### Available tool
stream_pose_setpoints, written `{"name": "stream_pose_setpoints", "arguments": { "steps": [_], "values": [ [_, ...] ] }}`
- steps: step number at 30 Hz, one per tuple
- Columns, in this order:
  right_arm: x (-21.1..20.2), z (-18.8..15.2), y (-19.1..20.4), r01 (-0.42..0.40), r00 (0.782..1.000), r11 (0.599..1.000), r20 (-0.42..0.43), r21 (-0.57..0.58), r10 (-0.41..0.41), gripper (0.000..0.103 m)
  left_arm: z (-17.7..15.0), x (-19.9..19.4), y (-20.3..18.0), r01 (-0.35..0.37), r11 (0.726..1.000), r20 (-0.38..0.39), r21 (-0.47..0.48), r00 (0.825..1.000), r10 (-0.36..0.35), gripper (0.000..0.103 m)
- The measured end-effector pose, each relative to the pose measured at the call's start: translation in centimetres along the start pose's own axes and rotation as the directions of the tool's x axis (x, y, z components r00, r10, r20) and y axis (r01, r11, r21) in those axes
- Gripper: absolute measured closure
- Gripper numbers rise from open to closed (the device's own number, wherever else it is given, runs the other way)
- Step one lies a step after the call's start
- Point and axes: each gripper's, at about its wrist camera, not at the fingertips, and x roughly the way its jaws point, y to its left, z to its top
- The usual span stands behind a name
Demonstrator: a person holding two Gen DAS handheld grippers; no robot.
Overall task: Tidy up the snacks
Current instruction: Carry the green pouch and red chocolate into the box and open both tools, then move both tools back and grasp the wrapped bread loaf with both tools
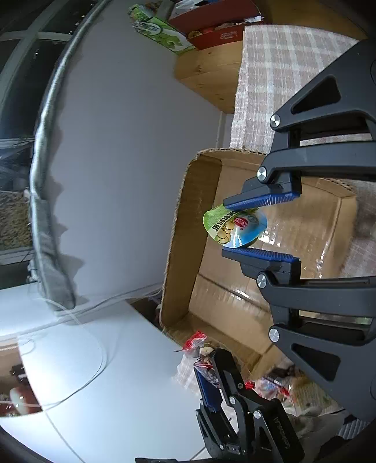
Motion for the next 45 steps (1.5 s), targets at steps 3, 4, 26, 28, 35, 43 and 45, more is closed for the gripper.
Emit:
{"name": "stream_pose_setpoints", "arguments": {
  "steps": [3, 4, 26, 28, 35, 43, 45],
  "values": [
    [1.4, -0.1, -0.2, 0.004, 0.999, 1.000, -0.035, 0.011, -0.003, 0.076, 0.1, 0.9, 0.1, 0.010, 1.000, -0.022, -0.009, 1.000, -0.010, 0.070],
    [1.8, -0.1, -0.3, 0.004, 0.999, 1.000, -0.043, 0.013, -0.003, 0.075, 0.1, 1.2, 0.1, 0.019, 1.000, -0.034, -0.008, 0.999, -0.019, 0.069],
    [-1.8, 0.2, 0.2, 0.042, 0.999, 0.999, 0.014, 0.003, -0.042, 0.036, 0.7, -2.2, -0.7, -0.008, 1.000, 0.013, -0.005, 1.000, 0.008, 0.064],
    [-2.9, 0.0, 0.4, 0.037, 0.999, 0.999, 0.028, 0.005, -0.037, 0.036, 0.7, -3.3, -0.8, -0.008, 1.000, 0.031, -0.003, 0.999, 0.009, 0.064],
    [-6.8, -1.2, 1.4, 0.010, 0.997, 1.000, 0.082, -0.004, -0.009, 0.036, -0.3, -8.2, -0.5, -0.011, 1.000, 0.100, 0.009, 0.995, 0.010, 0.062],
    [-11.4, -4.0, 3.6, -0.053, 0.991, 0.997, 0.124, -0.057, 0.060, 0.036, -3.6, -13.8, 0.8, -0.028, 0.999, 0.186, -0.026, 0.982, 0.033, 0.055],
    [-11.8, -4.7, 4.0, -0.068, 0.990, 0.995, 0.121, -0.070, 0.077, 0.036, -5.0, -14.6, 1.3, -0.025, 0.998, 0.191, -0.057, 0.981, 0.036, 0.055]
  ]
}}
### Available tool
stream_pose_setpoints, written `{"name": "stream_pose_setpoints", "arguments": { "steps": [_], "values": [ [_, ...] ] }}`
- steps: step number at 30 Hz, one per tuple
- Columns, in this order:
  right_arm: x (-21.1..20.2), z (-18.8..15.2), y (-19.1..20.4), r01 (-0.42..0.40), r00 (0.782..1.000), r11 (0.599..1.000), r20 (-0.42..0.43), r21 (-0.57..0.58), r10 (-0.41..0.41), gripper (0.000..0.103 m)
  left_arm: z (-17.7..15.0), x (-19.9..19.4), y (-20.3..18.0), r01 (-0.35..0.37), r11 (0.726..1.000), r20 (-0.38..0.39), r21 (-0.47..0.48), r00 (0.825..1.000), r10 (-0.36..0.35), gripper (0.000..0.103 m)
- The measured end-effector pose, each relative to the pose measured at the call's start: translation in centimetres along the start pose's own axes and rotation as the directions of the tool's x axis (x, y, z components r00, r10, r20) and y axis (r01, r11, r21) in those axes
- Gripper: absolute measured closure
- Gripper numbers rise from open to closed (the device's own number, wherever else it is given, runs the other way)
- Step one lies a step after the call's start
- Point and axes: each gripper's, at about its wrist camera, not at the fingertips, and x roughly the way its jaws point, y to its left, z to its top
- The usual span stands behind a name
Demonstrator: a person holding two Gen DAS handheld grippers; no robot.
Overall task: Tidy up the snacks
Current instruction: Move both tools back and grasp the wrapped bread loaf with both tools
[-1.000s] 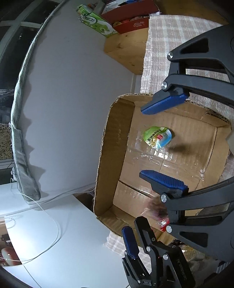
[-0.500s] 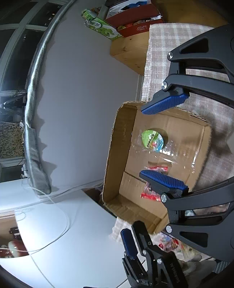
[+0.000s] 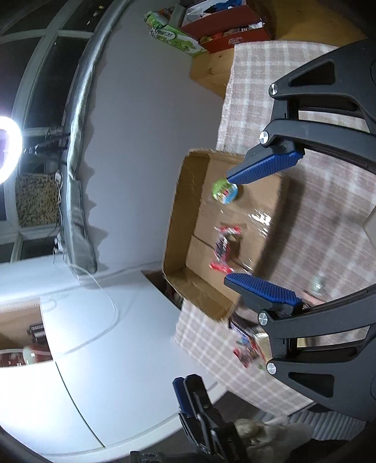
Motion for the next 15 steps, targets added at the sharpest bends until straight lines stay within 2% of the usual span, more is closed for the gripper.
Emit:
{"name": "stream_pose_setpoints", "arguments": {
  "steps": [5, 7, 9, 11, 15],
  "values": [
    [-0.5, -1.6, 1.5, -0.069, 0.997, 0.998, -0.020, -0.012, 0.069, 0.036, -3.2, -2.0, 1.0, -0.043, 0.998, 0.012, -0.038, 0.999, 0.044, 0.054],
    [-0.4, -2.2, 2.3, -0.091, 0.995, 0.995, -0.036, -0.029, 0.090, 0.036, -4.7, -2.7, 1.4, -0.070, 0.996, 0.012, -0.052, 0.997, 0.070, 0.045],
    [0.0, -2.8, 3.1, -0.110, 0.993, 0.993, -0.053, -0.052, 0.107, 0.036, -6.2, -3.0, 1.9, -0.081, 0.993, 0.000, -0.083, 0.997, 0.082, 0.044],
    [0.5, -3.5, 4.0, -0.129, 0.990, 0.989, -0.074, -0.069, 0.124, 0.027, -8.3, -3.0, 2.3, -0.080, 0.988, -0.027, -0.129, 0.997, 0.078, 0.044],
    [2.3, -5.0, 5.8, -0.176, 0.978, 0.980, -0.131, -0.094, 0.163, 0.024, -11.1, -2.7, 2.4, -0.096, 0.980, -0.072, -0.172, 0.994, 0.085, 0.043]
  ]
}}
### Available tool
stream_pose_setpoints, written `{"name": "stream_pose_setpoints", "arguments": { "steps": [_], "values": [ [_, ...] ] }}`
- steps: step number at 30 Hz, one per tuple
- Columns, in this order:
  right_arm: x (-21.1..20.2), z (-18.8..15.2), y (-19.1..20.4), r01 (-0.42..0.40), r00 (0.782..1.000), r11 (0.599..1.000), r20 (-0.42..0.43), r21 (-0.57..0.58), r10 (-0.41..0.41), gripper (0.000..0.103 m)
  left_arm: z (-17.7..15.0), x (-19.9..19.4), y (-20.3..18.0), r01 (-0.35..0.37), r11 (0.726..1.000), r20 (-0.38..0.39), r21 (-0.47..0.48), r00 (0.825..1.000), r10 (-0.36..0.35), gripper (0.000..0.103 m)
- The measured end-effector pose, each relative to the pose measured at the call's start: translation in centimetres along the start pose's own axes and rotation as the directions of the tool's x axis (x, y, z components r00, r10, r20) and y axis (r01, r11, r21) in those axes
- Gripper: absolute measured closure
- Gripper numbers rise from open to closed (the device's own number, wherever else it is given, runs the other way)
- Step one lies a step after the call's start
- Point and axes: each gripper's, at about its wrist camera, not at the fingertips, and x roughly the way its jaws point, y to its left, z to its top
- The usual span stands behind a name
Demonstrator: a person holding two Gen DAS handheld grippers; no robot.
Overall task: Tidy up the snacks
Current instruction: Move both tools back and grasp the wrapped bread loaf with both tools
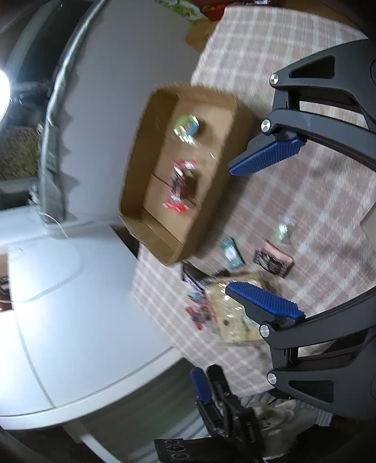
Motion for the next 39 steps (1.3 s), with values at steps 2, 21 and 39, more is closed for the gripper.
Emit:
{"name": "stream_pose_setpoints", "arguments": {
  "steps": [2, 21, 39],
  "values": [
    [1.3, -0.6, 0.8, -0.025, 0.999, 1.000, -0.033, -0.012, 0.025, 0.024, -1.0, 0.6, 0.4, 0.002, 1.000, -0.023, -0.019, 1.000, -0.002, 0.043],
    [10.5, -1.3, 4.7, -0.141, 0.971, 0.990, -0.196, -0.020, 0.134, 0.024, -3.7, 4.0, 1.7, 0.018, 0.998, -0.099, -0.059, 0.995, -0.024, 0.044],
    [10.8, -1.7, 6.6, -0.213, 0.950, 0.977, -0.237, -0.012, 0.204, 0.047, -3.7, 3.8, 0.8, 0.021, 1.000, -0.088, -0.016, 0.996, -0.022, 0.050]
  ]
}}
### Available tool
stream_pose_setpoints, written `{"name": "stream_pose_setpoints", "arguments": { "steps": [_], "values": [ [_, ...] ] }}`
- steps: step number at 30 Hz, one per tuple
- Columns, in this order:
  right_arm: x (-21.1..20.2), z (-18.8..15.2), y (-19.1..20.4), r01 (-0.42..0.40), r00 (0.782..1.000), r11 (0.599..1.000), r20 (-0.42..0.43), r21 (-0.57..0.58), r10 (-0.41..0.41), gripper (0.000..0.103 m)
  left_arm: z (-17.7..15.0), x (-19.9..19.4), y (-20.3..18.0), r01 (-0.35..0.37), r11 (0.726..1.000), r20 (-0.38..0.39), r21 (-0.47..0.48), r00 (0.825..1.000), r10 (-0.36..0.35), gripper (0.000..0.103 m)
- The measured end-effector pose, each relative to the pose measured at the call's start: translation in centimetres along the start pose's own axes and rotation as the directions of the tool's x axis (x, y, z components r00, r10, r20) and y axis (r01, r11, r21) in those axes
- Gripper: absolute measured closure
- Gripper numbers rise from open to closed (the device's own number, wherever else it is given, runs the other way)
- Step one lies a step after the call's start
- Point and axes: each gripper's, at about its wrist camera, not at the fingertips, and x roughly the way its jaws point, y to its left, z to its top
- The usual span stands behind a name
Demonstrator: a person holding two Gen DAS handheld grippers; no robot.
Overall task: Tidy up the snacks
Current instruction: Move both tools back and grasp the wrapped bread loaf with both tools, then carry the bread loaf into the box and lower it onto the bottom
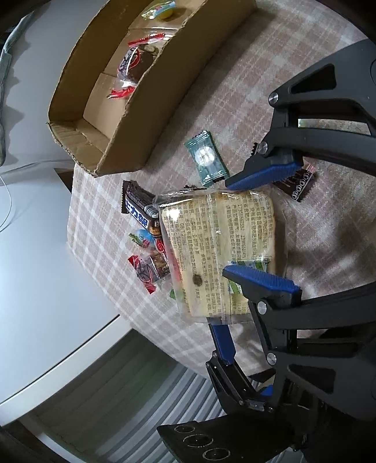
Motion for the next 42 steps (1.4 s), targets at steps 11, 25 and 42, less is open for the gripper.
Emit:
{"name": "stream_pose_setpoints", "arguments": {
  "steps": [11, 25, 42],
  "values": [
    [-2.4, -0.6, 0.1, 0.029, 0.999, 1.000, 0.041, 0.002, -0.029, 0.047, 1.2, -1.1, -1.6, 0.017, 0.999, 0.043, 0.037, 0.999, -0.019, 0.050],
    [-10.3, 1.2, -2.3, 0.097, 0.977, 0.994, 0.185, 0.055, -0.106, 0.047, 7.1, -1.9, -6.6, 0.082, 0.985, 0.136, 0.152, 0.985, -0.103, 0.050],
    [-15.1, 6.2, -7.8, 0.175, 0.937, 0.975, 0.281, 0.139, -0.209, 0.047, 15.2, 1.5, -10.3, 0.094, 0.960, 0.127, 0.265, 0.983, -0.132, 0.050]
  ]
}}
